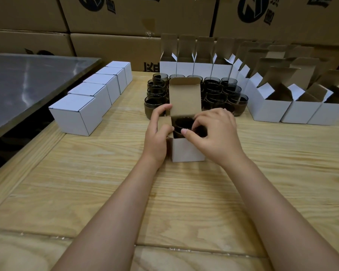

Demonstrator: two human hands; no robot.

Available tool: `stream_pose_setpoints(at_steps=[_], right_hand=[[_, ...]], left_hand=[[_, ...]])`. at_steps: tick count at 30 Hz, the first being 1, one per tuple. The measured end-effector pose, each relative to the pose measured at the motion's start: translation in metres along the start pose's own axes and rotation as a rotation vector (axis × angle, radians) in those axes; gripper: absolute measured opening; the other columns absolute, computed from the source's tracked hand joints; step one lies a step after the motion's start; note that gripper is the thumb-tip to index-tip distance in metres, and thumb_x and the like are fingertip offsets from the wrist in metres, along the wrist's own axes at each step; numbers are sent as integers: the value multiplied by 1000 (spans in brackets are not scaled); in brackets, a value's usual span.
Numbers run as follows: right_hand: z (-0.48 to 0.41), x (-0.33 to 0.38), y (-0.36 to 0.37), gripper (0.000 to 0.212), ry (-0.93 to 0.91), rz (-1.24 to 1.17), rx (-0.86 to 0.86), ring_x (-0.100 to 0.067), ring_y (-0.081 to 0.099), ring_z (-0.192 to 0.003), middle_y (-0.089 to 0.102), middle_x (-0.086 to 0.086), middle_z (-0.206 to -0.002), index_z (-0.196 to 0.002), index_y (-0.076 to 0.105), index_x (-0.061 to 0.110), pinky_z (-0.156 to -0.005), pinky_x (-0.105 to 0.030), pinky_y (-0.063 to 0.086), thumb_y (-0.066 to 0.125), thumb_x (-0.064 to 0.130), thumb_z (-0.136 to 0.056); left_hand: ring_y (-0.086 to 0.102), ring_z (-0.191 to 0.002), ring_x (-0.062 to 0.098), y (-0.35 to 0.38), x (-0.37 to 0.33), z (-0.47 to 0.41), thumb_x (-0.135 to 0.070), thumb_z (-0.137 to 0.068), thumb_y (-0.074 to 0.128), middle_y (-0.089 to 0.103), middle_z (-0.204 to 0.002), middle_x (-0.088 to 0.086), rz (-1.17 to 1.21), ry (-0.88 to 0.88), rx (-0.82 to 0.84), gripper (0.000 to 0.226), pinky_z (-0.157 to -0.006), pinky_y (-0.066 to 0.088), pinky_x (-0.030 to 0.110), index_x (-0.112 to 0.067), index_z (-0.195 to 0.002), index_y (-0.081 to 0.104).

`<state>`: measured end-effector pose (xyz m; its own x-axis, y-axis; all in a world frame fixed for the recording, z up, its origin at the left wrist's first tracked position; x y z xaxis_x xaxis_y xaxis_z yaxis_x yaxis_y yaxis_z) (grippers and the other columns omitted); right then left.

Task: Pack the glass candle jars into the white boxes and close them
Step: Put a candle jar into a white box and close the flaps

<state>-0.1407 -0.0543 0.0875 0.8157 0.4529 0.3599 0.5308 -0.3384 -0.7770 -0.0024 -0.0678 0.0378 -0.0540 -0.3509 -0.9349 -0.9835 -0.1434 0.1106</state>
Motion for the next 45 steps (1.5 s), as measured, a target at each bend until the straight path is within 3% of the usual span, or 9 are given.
stream_pose_setpoints(at_steps=[7,12,19,23,27,33,39,42,45], right_hand=[[11,8,-1,49,-172,175,-91,-20,54,-105,68,3,-97,-90,70,15,-113,-49,16,35,49,-88],[17,-33,-14,29,176,-697,-447,-11,54,-111,58,5,-116,-113,59,19,-99,-33,43,38,27,-95],[18,-58,34,26,571,-1365,-192,-17,61,-113,68,3,-117,-119,56,33,-89,-35,51,42,22,-99],[16,-47,39,35,511,-1321,-89,-21,60,-115,62,-4,-123,-128,52,27,-97,-40,50,52,13,-95],[11,-37,31,54,334,-1303,-61,-17,63,-107,66,3,-113,-130,47,31,-85,-31,54,49,-5,-90],[9,-33,24,54,245,-1299,-110,-8,64,-97,66,5,-110,-119,49,31,-80,-28,53,50,-12,-87],[13,-27,26,36,221,-1497,43,-13,61,-95,61,0,-106,-109,49,21,-78,-31,51,59,15,-75],[14,-26,27,64,251,-1388,117,-16,57,-105,57,0,-120,-102,50,22,-82,-31,50,82,55,-57],[15,-29,27,42,250,-1264,104,-20,51,-116,54,-1,-128,-90,52,21,-85,-32,46,79,42,-66]], left_hand=[[56,-102,25,1,-3,2,-15,-69,43,59,-118,3,-3,1,-5,52,-93,44,53,-19,-120,54],[52,-120,31,4,-10,3,-36,-89,32,54,-131,14,71,15,13,47,-102,41,54,-14,-125,52],[55,-121,10,10,-2,1,-47,-101,14,58,-128,-16,133,-31,92,48,-103,44,33,-36,-146,27],[46,-131,21,13,1,0,-43,-101,18,39,-150,0,145,-45,115,43,-110,36,43,-47,-144,20],[60,-113,19,19,-1,3,-4,-99,41,62,-122,0,160,-35,169,40,-89,51,24,-15,-137,43],[65,-81,5,14,2,0,0,-93,48,70,-85,-12,77,-50,86,33,-68,52,20,-28,-104,60],[58,-85,0,14,-1,0,-12,-102,38,62,-95,-8,-12,35,80,21,-75,47,16,-22,-107,57],[56,-87,2,14,-2,0,-12,-104,34,59,-97,-5,-41,72,85,22,-76,46,19,-13,-105,55],[55,-82,-2,12,-1,0,-15,-105,31,58,-94,-7,-74,87,64,25,-72,45,18,-15,-100,55]])
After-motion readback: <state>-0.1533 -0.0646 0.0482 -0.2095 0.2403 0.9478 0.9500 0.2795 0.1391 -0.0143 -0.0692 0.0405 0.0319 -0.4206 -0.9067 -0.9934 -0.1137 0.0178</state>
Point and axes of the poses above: each hand's wrist, its own z-axis away from the middle knuckle, its own y-axis out of the palm, x = y × z, the point moved 8 cm from there along -z, towards the middle knuckle
